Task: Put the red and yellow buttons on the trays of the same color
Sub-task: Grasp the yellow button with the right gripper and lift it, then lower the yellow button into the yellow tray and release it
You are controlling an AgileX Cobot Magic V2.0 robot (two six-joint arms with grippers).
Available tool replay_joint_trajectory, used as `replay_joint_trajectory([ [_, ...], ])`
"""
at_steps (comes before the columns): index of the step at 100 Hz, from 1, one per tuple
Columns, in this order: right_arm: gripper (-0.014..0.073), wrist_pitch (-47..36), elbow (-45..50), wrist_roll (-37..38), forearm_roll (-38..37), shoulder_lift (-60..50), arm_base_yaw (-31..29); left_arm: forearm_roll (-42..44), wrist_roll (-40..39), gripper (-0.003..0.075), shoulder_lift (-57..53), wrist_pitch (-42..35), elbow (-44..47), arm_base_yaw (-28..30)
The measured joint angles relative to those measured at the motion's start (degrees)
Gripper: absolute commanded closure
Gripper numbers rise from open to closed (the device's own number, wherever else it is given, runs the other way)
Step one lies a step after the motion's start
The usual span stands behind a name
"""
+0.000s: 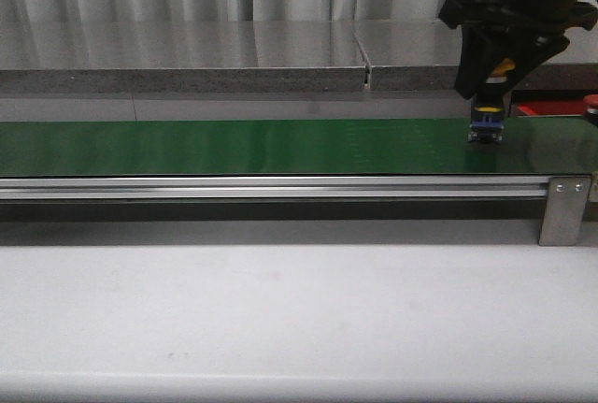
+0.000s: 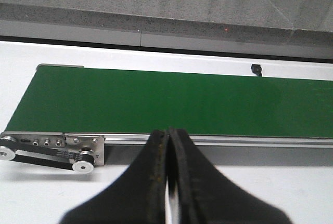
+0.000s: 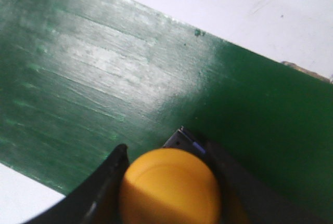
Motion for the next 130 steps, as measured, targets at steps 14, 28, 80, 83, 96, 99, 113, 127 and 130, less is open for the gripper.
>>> replay_joint_trajectory([
  [14, 0.0588, 0.1, 0.08, 2.12, 0.0, -4.35, -0.24, 0.0, 0.0, 0.0741, 0.0, 0.0, 0.0, 0.0],
  [28, 0.0588, 1.19, 0.08, 4.73, 0.04, -8.72, -2.06, 0.0, 0.0, 0.0741, 0.0, 0.0, 0.0, 0.0],
  [80, 0.0588, 1.97, 10.79, 10.52, -2.16, -19.95, -20.42, 0.0, 0.0, 0.0741, 0.0, 0.0, 0.0, 0.0],
  [83, 0.0588, 1.48, 11.87, 10.62, -2.27, -20.31, -21.84, 0.0, 0.0, 0.0741, 0.0, 0.0, 0.0, 0.0],
  [96, 0.0588, -0.52, 16.26, 11.29, -2.27, -20.88, -26.94, 0.0, 0.0, 0.0741, 0.0, 0.0, 0.0, 0.0],
  [99, 0.0588, -1.43, 17.54, 11.62, -2.27, -20.88, -28.27, 0.0, 0.0, 0.0741, 0.0, 0.0, 0.0, 0.0],
  [113, 0.0588, -7.13, 22.78, 12.92, -2.37, -20.88, -32.72, 0.0, 0.0, 0.0741, 0.0, 0.0, 0.0, 0.0],
  [127, 0.0588, -12.94, 27.47, 13.29, -2.37, -20.72, -35.05, 0.0, 0.0, 0.0741, 0.0, 0.0, 0.0, 0.0],
  [130, 0.0588, -13.96, 28.18, 13.29, -2.37, -20.55, -35.17, 0.0, 0.0, 0.0741, 0.0, 0.0, 0.0, 0.0],
])
